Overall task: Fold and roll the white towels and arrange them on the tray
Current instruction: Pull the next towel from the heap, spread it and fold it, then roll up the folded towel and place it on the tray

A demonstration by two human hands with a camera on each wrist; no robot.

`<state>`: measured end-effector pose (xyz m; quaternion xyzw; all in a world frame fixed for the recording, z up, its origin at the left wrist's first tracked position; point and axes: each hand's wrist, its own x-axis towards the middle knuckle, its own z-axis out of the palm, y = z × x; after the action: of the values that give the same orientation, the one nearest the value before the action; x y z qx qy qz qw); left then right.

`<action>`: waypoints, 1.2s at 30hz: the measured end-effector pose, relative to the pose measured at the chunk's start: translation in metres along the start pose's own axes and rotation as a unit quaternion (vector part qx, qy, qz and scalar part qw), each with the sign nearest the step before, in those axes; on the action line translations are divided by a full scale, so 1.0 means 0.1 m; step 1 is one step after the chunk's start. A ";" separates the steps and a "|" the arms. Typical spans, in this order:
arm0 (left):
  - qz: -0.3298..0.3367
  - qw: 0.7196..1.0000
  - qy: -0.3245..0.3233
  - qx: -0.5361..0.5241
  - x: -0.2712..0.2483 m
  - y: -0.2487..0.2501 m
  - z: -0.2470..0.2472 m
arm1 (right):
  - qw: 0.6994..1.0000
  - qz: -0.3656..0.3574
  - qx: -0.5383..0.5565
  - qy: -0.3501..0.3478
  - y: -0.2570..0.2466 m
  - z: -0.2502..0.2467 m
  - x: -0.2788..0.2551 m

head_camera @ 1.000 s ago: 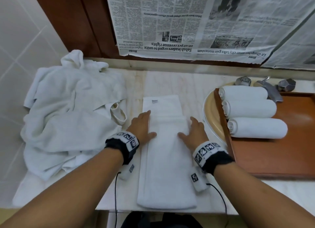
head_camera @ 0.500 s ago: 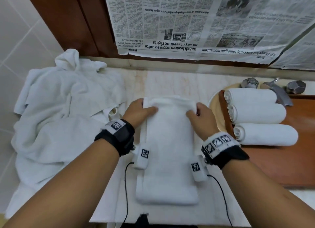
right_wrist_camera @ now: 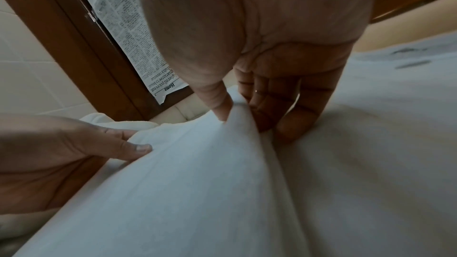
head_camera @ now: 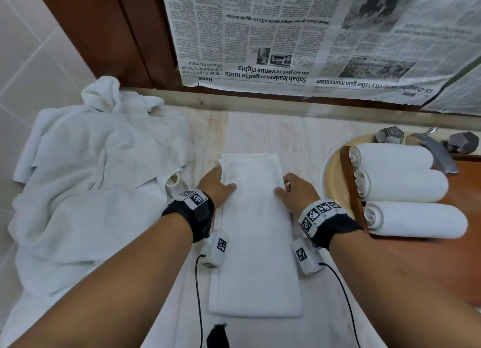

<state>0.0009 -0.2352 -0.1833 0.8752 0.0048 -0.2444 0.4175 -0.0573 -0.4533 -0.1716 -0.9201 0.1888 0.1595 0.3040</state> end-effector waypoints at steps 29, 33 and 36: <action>0.162 0.969 -0.040 0.180 -0.86 0.25 0.04 | 0.989 -0.128 -0.075 0.020 -0.12 -0.08 -0.55; 0.141 0.932 -0.176 0.284 -1.32 -0.11 0.23 | 0.948 -0.178 -0.174 -0.196 0.04 0.10 -0.96; 0.151 0.941 -0.140 0.267 -1.60 -0.37 0.35 | 0.944 -0.193 -0.198 -0.182 0.19 0.16 -1.18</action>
<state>-0.1632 -0.2059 -0.1596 0.9018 -0.2519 -0.2909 0.1966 -0.1720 -0.4282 -0.1456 -0.9358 -0.0859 0.2965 0.1702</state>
